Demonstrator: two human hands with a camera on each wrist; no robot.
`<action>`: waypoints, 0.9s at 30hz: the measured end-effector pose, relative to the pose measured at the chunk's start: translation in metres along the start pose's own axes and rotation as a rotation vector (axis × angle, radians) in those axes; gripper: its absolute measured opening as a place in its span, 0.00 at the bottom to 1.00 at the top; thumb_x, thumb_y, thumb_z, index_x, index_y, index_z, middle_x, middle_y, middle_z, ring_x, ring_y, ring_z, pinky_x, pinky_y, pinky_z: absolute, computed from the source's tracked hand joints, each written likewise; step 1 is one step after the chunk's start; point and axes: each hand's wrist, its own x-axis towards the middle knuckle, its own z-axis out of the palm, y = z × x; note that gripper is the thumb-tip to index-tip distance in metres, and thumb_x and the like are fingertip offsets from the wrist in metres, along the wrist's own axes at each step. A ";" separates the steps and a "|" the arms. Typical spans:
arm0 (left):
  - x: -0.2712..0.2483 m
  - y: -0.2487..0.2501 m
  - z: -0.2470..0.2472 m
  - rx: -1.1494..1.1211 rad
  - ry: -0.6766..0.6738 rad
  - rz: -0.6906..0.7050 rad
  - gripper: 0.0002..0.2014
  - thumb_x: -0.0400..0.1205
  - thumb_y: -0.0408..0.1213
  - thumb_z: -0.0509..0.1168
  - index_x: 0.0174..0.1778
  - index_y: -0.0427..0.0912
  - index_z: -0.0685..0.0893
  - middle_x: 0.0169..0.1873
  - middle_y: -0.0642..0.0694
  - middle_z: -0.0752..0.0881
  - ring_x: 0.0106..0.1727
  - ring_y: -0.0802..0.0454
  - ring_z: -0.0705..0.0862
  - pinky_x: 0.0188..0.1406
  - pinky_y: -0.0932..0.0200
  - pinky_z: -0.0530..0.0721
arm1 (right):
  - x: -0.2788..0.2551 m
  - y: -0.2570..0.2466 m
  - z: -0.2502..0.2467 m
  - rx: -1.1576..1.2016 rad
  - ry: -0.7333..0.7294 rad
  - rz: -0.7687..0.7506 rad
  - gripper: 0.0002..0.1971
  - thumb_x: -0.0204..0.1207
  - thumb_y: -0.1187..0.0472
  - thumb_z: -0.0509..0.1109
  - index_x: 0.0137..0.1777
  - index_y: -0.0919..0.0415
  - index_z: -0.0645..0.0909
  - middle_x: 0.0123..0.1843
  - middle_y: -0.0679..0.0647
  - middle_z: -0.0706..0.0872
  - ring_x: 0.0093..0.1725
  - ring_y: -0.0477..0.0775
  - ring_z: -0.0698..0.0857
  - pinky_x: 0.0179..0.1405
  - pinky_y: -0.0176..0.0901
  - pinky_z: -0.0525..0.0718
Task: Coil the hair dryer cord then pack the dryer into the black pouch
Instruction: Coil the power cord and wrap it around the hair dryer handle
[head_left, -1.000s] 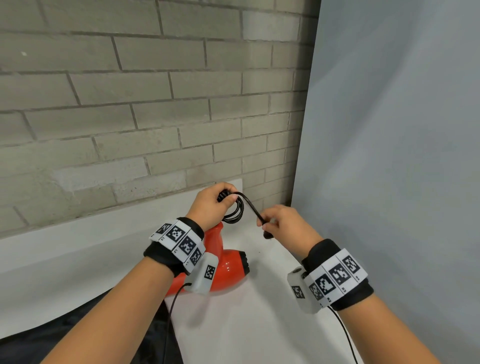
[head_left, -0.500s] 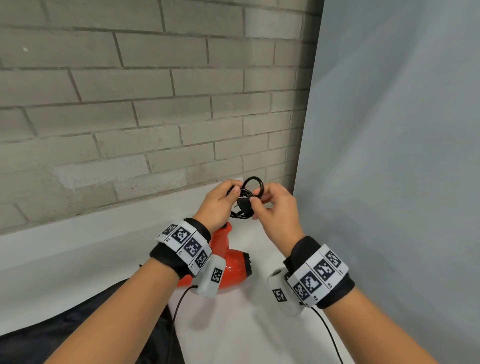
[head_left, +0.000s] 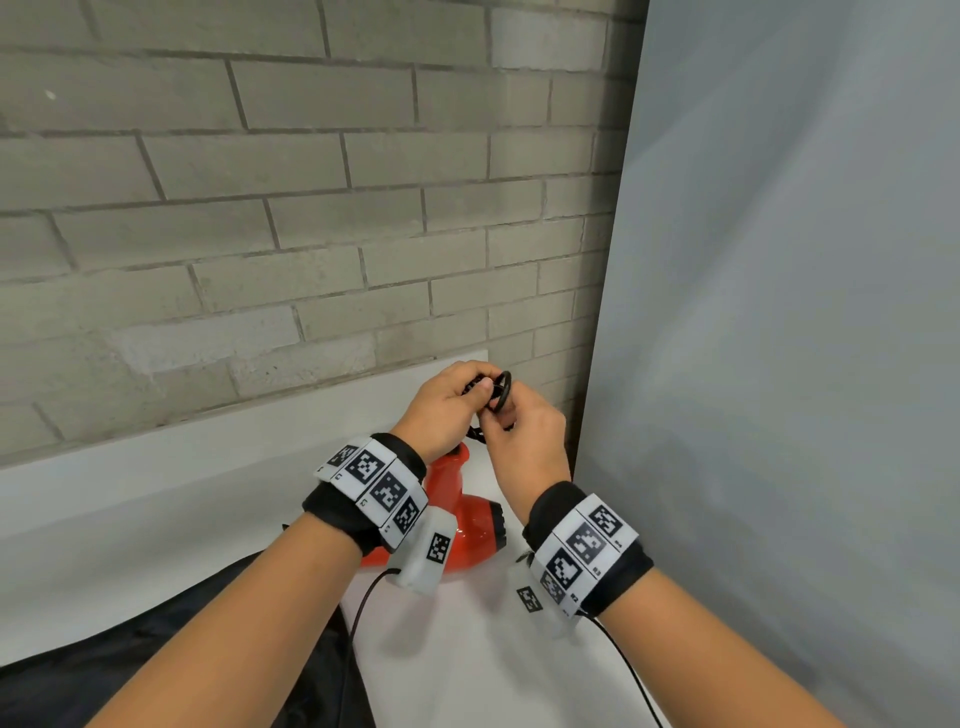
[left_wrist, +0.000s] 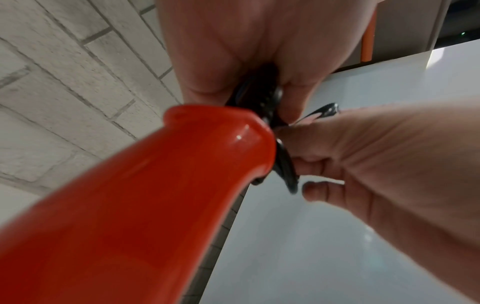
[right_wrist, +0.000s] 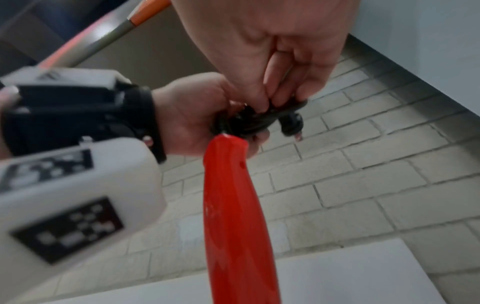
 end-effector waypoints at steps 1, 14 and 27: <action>-0.002 0.002 0.001 -0.026 -0.013 0.002 0.09 0.83 0.32 0.56 0.51 0.46 0.80 0.43 0.53 0.81 0.47 0.61 0.79 0.50 0.73 0.75 | 0.000 0.002 0.001 -0.048 0.036 0.001 0.04 0.74 0.66 0.68 0.40 0.61 0.75 0.34 0.50 0.75 0.36 0.49 0.73 0.35 0.40 0.76; -0.014 0.007 0.013 -0.123 -0.066 -0.023 0.04 0.76 0.39 0.69 0.37 0.46 0.80 0.33 0.49 0.83 0.34 0.58 0.81 0.39 0.66 0.80 | 0.017 0.037 -0.024 0.047 -0.560 -0.083 0.10 0.73 0.62 0.66 0.54 0.53 0.76 0.45 0.50 0.83 0.45 0.47 0.82 0.45 0.31 0.82; -0.010 0.015 0.008 -0.041 -0.154 0.007 0.02 0.76 0.40 0.68 0.40 0.52 0.81 0.36 0.54 0.82 0.32 0.68 0.79 0.36 0.71 0.77 | 0.044 0.023 -0.069 -0.654 -0.125 -0.202 0.15 0.82 0.54 0.56 0.55 0.56 0.83 0.53 0.52 0.87 0.54 0.60 0.74 0.51 0.49 0.72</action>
